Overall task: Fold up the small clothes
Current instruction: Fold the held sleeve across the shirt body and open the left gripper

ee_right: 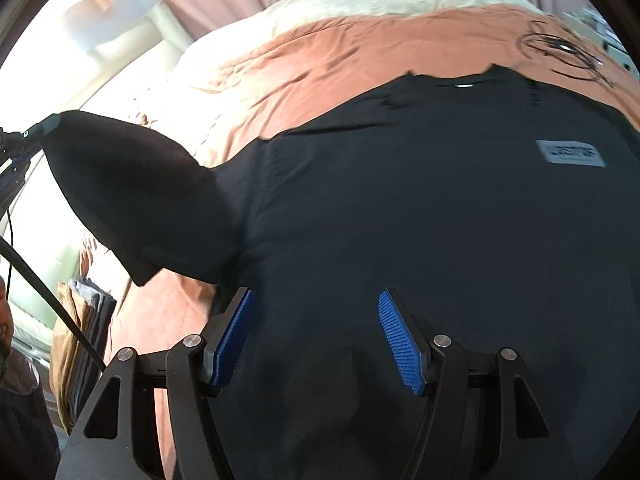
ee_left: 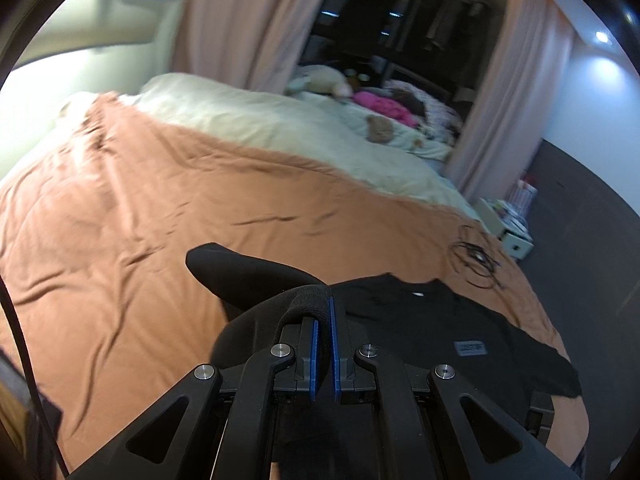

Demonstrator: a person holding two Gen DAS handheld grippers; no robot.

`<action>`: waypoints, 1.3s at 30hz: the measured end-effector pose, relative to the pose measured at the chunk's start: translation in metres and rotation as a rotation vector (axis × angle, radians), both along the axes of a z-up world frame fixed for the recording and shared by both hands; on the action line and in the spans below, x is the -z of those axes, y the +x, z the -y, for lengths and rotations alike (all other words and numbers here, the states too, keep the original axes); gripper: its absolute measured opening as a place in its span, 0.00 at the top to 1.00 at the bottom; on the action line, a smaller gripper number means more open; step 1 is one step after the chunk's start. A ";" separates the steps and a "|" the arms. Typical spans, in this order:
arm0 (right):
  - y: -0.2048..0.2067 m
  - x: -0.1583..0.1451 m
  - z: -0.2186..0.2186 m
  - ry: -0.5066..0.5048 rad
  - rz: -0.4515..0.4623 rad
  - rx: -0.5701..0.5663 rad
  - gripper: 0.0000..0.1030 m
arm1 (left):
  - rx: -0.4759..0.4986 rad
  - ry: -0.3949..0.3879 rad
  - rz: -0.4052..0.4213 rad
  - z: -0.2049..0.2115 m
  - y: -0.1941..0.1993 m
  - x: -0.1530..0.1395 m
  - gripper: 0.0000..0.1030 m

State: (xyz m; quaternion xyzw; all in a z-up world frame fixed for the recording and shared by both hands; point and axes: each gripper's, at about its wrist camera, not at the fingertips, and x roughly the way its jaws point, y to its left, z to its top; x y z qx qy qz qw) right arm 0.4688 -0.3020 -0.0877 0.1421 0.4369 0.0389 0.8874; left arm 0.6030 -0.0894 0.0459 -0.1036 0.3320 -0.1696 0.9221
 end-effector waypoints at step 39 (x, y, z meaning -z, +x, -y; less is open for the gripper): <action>-0.093 -0.030 0.041 -0.006 0.074 0.044 0.34 | 0.236 0.137 -0.221 0.067 -0.055 0.067 0.16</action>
